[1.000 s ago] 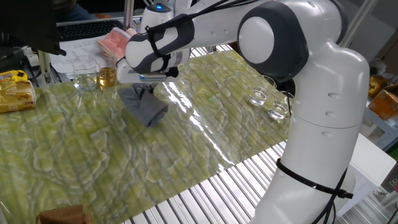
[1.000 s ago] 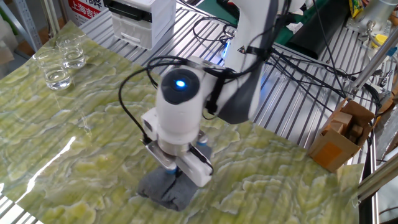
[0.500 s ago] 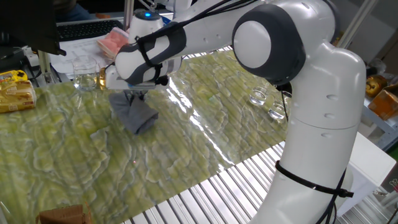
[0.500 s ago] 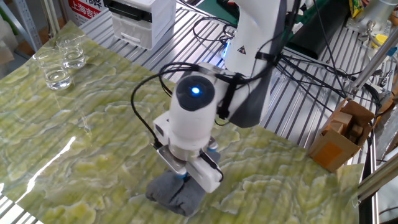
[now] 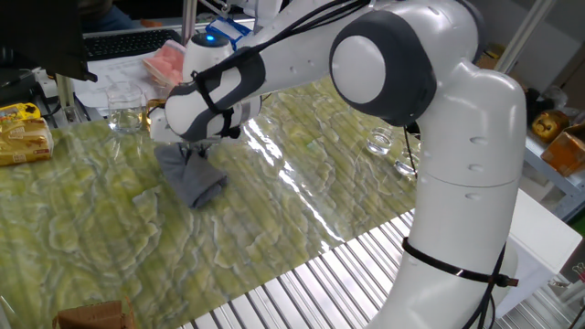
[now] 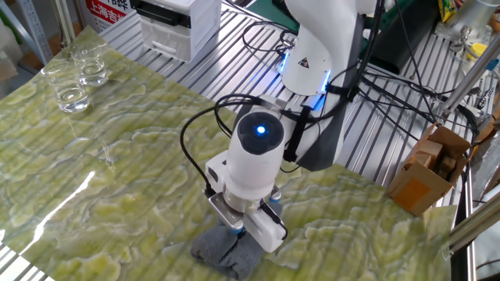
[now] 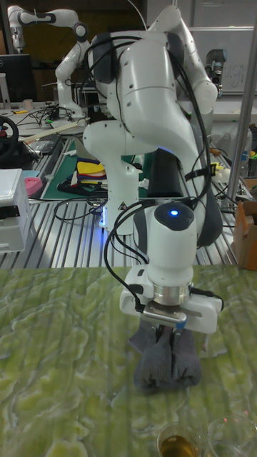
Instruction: Clean the table with a cloth
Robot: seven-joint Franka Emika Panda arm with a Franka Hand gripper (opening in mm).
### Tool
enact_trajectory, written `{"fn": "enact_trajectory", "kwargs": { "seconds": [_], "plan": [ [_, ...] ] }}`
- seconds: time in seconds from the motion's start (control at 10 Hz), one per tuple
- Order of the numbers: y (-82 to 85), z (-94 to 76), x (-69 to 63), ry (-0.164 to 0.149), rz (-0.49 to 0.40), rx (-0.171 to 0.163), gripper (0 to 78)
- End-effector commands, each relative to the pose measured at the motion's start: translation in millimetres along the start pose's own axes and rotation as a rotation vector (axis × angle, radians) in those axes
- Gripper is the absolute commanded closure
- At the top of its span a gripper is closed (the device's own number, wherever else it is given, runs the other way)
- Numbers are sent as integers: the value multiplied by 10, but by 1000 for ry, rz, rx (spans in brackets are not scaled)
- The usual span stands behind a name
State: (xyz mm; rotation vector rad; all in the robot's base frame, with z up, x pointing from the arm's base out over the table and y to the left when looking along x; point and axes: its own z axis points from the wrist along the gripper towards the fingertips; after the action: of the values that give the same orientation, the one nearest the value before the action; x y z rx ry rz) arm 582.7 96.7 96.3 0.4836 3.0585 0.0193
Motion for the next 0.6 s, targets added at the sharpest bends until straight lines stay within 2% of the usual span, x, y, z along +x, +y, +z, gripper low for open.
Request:
{"fn": "enact_trajectory", "kwargs": {
  "seconds": [0.1, 0.5, 0.6],
  "plan": [
    [-14, 154, 22, -29, -3, -6, 763],
    [-114, 214, -5, -31, -35, 0, 763],
    [-213, 252, -44, -38, -55, -1, 763]
  ]
}}
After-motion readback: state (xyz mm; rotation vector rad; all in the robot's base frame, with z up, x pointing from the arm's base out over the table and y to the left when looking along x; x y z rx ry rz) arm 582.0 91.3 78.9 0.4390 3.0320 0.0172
